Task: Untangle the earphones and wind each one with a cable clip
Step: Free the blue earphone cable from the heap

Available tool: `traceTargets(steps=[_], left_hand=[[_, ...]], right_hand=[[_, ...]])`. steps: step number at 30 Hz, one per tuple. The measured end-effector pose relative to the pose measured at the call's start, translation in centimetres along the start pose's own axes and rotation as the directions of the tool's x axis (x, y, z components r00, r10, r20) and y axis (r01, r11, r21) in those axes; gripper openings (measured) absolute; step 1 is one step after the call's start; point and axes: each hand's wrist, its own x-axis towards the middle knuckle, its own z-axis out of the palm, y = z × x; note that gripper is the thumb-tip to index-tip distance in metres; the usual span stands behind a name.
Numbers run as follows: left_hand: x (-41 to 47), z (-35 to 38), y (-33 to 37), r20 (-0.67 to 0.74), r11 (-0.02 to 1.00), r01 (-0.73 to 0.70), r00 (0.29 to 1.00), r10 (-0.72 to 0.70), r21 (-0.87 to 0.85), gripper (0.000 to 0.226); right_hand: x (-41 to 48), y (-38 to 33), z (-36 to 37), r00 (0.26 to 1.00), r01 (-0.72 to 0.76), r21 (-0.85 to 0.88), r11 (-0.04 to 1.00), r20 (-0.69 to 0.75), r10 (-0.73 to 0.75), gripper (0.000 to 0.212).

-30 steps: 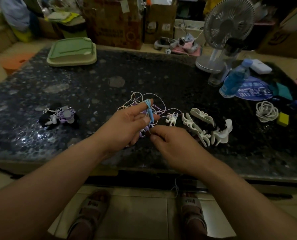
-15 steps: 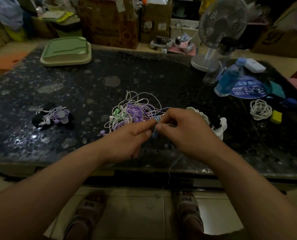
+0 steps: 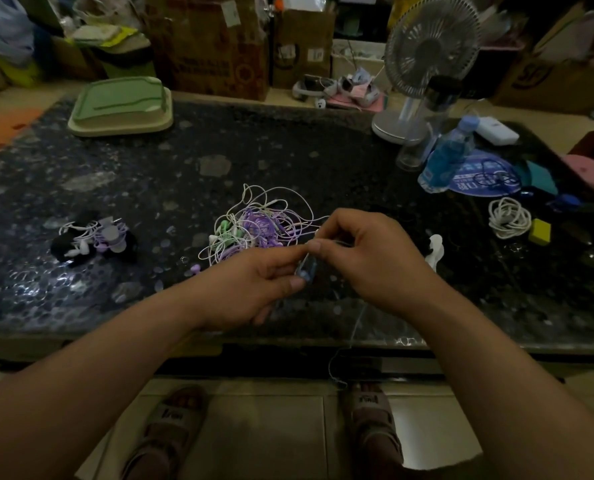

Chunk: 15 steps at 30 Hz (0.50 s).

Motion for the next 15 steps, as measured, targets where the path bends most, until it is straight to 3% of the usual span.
traceTargets(steps=[3, 6, 8, 11, 13, 15], left_hand=[[-0.1, 0.4, 0.5, 0.026, 0.995, -0.017, 0.999, 0.020, -0.096, 0.048], [-0.3, 0.3, 1.2, 0.021, 0.988, -0.027, 0.999, 0.030, -0.154, 0.044], [-0.5, 0.1, 1.7, 0.025, 0.984, -0.021, 0.999, 0.026, -0.178, 0.046], [-0.8, 0.3, 2.4, 0.035, 0.958, -0.037, 0.998, 0.049, -0.286, 0.049], [-0.6, 0.2, 2.3, -0.077, 0.917, -0.096, 0.994, 0.072, -0.387, 0.051], [-0.1, -0.3, 1.6, -0.229, 0.890, -0.124, 0.973, 0.022, -0.440, 0.052]], right_hand=[[0.2, 0.1, -0.1, 1.000, -0.009, 0.029, 1.000, 0.005, 0.009, 0.009], [0.7, 0.3, -0.6, 0.996, -0.087, 0.221, 0.971, 0.026, 0.083, 0.010], [0.9, 0.6, -1.1, 0.983, -0.182, 0.409, 0.894, 0.092, 0.158, 0.011], [1.1, 0.9, -0.3, 0.942, -0.336, 0.632, 0.699, 0.235, 0.240, 0.014], [0.9, 1.3, 1.1, 0.917, -0.398, 0.689, 0.606, 0.305, 0.256, 0.019], [0.2, 1.2, 2.5, 0.910, -0.405, 0.592, 0.697, 0.336, 0.244, 0.019]])
